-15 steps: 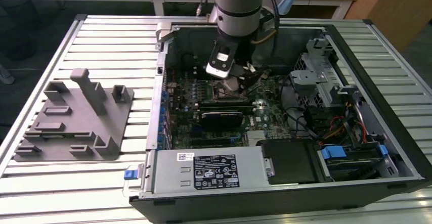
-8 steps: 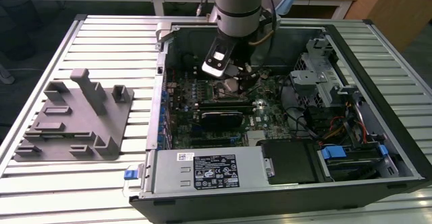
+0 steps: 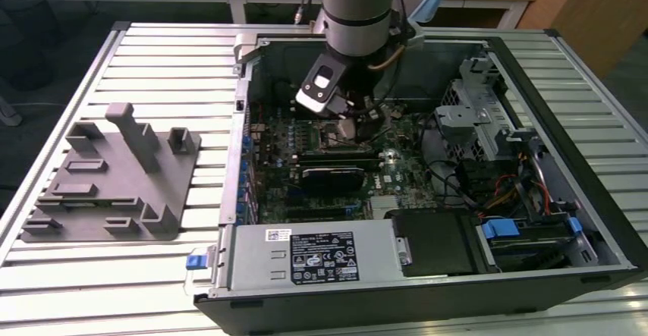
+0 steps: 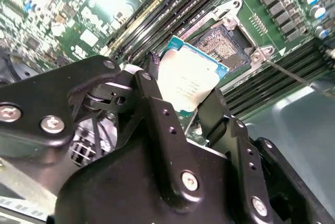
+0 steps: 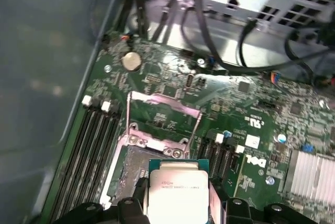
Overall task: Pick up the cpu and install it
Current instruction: 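Place the cpu into insertion slot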
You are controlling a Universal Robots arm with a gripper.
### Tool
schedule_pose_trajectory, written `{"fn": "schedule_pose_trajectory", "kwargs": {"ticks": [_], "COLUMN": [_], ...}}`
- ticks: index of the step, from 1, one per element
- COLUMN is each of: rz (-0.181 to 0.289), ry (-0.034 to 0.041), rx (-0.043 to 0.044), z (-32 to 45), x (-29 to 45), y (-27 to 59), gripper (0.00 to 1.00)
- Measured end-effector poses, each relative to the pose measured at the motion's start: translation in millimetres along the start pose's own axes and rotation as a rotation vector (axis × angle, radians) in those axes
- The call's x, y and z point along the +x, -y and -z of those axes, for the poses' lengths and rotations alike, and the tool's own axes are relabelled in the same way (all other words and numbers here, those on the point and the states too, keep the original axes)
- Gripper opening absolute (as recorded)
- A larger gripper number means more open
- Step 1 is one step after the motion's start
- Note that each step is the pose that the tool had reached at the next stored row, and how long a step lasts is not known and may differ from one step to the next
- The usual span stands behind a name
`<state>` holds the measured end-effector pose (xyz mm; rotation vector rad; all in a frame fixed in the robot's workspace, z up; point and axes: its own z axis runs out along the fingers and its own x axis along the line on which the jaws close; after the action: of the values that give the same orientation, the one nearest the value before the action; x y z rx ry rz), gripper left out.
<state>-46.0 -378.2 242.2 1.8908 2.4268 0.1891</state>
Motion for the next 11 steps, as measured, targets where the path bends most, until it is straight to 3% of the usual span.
{"fn": "schedule_pose_trajectory", "kwargs": {"ticks": [6,11], "rz": [-0.102,-0.110], "ry": [0.0140,0.0150], "rx": [-0.0029,-0.0031], "z": [-0.9,-1.0], "x": [0.0,0.0], "y": [0.1,0.3], "gripper": [0.54,0.54]}}
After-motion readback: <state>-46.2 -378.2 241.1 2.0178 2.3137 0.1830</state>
